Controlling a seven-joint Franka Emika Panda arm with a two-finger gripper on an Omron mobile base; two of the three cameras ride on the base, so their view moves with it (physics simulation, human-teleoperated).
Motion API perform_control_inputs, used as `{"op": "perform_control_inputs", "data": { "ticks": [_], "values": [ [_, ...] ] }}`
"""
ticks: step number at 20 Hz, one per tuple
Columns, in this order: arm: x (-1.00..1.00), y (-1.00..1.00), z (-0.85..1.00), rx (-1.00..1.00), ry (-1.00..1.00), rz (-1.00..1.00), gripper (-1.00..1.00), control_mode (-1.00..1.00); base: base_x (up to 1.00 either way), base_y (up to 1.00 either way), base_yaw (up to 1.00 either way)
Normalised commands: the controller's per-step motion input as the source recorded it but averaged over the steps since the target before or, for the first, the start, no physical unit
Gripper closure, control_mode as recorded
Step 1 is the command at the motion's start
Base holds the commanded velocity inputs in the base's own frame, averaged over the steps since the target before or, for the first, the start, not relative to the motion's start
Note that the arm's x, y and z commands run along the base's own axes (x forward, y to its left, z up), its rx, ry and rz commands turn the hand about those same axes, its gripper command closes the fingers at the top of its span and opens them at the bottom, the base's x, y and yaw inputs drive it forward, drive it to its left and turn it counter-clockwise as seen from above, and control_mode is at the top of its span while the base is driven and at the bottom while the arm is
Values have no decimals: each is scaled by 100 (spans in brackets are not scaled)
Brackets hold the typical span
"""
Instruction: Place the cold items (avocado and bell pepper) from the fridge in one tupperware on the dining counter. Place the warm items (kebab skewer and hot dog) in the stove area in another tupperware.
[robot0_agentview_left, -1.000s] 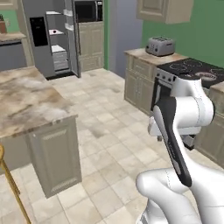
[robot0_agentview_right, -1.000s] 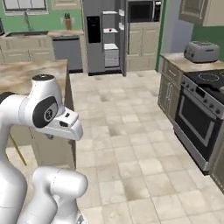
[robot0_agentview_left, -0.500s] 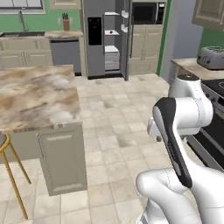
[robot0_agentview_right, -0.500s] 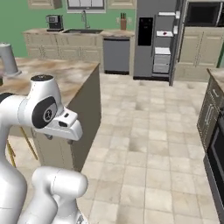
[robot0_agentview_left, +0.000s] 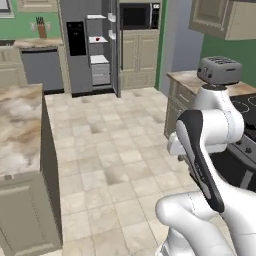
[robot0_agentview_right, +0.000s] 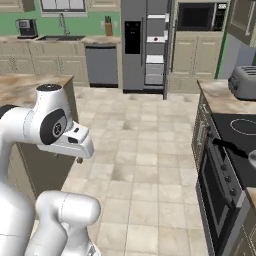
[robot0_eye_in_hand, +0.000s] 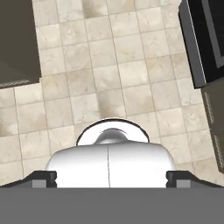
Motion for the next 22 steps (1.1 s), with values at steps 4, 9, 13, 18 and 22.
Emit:
{"op": "perform_control_inputs", "data": {
  "ticks": [4,9,13,18,22],
  "values": [
    [0,0,0,0,0,0,-100,100,100,-9,-30],
    [0,0,0,0,0,0,-100,100,100,-16,5],
    [0,0,0,0,0,0,-100,100,100,-34,16],
    [0,0,0,0,0,0,-100,100,100,-7,5],
    [0,0,0,0,0,0,-100,100,100,23,0]
  ]
}}
